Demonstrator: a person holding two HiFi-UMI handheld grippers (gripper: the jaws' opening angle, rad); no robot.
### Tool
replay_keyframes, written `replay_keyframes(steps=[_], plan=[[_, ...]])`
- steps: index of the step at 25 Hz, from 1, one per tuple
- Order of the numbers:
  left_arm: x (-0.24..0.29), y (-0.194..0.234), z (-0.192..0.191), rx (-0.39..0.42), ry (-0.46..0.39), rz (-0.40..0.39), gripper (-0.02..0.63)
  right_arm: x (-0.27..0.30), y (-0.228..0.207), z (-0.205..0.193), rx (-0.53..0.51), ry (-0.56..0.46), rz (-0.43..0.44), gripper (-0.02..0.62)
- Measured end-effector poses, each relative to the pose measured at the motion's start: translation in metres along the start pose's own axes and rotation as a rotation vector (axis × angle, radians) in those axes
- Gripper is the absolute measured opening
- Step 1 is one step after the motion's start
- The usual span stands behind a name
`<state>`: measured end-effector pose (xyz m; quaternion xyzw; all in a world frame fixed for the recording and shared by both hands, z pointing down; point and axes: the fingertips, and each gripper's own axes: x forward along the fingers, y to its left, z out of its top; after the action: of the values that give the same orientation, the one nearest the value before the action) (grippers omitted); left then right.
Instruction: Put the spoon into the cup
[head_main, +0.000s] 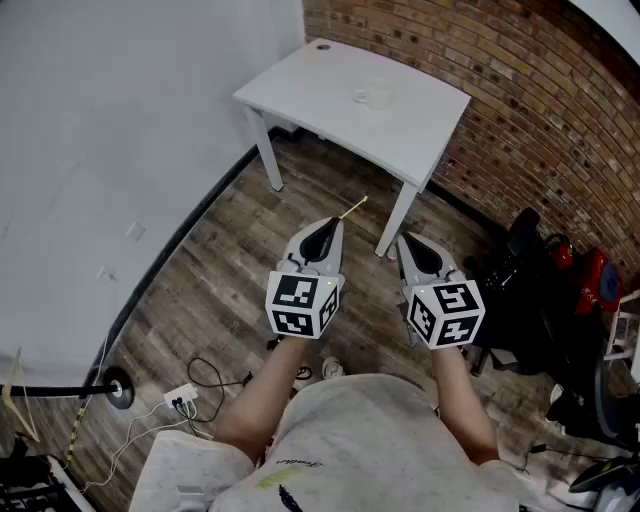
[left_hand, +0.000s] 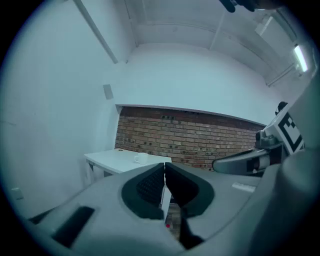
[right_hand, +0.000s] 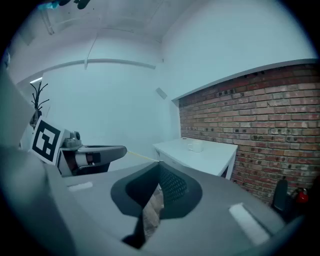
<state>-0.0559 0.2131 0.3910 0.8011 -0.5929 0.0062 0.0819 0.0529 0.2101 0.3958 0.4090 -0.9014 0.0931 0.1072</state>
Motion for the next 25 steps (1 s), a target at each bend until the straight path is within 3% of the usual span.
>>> replay_keyframes(steps=[15,25], plan=[[0.018,0.012,-0.007,-0.006,0.023,-0.013,0.006,0.014,-0.014,-0.003,0.034,-0.006,-0.037,0.011],[0.085,0.029,-0.008,0.008,0.044,0.02,0.006,0.071,-0.066,0.001,0.063,-0.007,0.006,0.011]])
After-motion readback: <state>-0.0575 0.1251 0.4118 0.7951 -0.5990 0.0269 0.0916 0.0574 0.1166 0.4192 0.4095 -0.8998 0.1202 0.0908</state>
